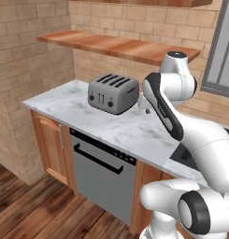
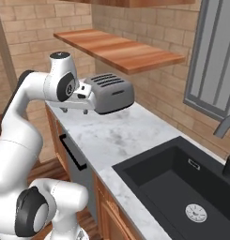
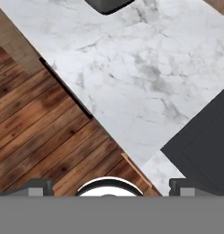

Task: Open the dishwasher door and pull out the top rack.

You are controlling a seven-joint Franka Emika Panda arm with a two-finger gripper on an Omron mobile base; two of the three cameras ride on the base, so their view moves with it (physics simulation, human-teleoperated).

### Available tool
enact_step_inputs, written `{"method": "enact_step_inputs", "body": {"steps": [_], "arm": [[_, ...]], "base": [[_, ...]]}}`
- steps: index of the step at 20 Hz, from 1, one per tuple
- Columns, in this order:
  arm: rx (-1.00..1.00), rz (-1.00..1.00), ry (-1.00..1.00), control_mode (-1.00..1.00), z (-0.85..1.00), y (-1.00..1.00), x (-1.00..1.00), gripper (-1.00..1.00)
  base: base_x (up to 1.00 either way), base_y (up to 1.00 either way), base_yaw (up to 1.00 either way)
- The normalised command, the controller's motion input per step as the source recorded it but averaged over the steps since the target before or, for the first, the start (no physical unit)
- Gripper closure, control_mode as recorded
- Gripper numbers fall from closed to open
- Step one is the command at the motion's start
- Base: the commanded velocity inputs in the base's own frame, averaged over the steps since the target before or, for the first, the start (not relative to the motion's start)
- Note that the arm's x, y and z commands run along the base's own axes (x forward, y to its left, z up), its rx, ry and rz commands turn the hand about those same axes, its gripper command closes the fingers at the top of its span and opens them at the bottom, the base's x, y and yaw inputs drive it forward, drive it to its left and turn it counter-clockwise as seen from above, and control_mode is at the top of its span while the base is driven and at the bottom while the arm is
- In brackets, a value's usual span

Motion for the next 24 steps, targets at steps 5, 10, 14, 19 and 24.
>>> {"method": "enact_step_inputs", "body": {"steps": [5, 10, 14, 19, 24], "arm": [[0.0, 0.0, 0.0, 1.0, 0.0, 0.0, 0.0, -1.0], [0.0, 0.0, 0.0, 1.0, 0.0, 0.0, 0.0, -1.0], [0.0, 0.0, 0.0, 1.0, 0.0, 0.0, 0.0, -1.0], [-0.09, 0.09, 0.04, -1.0, -0.36, 0.25, 0.48, -1.0], [-0.42, 0.18, 0.09, -1.0, -0.75, 0.96, 0.63, -1.0]], "base": [[0.88, 0.01, 0.09], [0.9, 0.0, 0.1], [0.88, 0.0, 0.11], [0.34, 0.0, 0.05], [0.0, 0.0, 0.0]]}}
